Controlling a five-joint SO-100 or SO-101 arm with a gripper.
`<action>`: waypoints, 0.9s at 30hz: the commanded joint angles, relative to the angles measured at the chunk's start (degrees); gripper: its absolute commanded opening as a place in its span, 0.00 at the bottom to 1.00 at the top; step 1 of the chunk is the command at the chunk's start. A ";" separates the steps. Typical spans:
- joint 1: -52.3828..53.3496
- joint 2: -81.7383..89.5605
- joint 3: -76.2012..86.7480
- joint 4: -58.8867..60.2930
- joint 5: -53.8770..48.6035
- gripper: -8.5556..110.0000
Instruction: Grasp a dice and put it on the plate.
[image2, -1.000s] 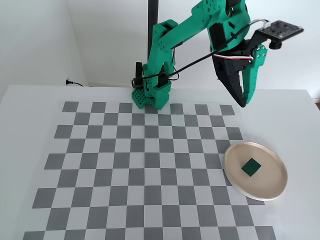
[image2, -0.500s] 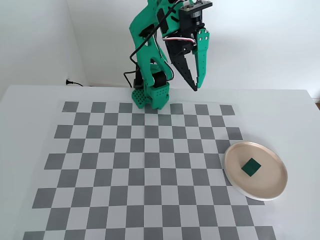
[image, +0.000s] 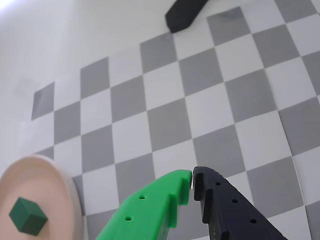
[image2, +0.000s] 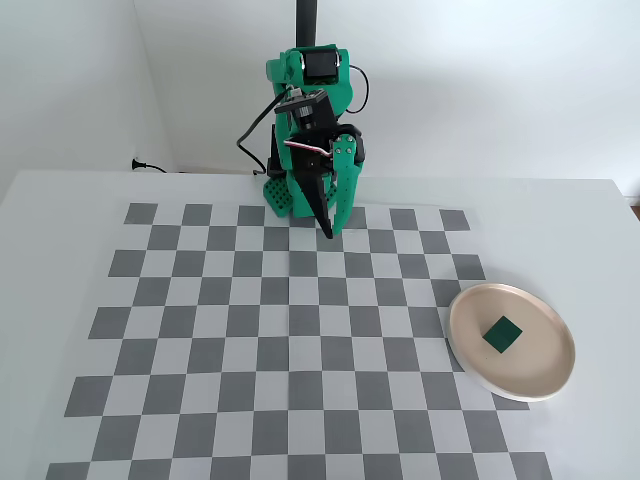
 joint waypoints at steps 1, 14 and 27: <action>2.81 4.66 7.03 -5.98 2.11 0.04; 12.57 19.86 28.30 -15.47 21.88 0.04; 14.77 19.78 37.53 -16.79 51.94 0.04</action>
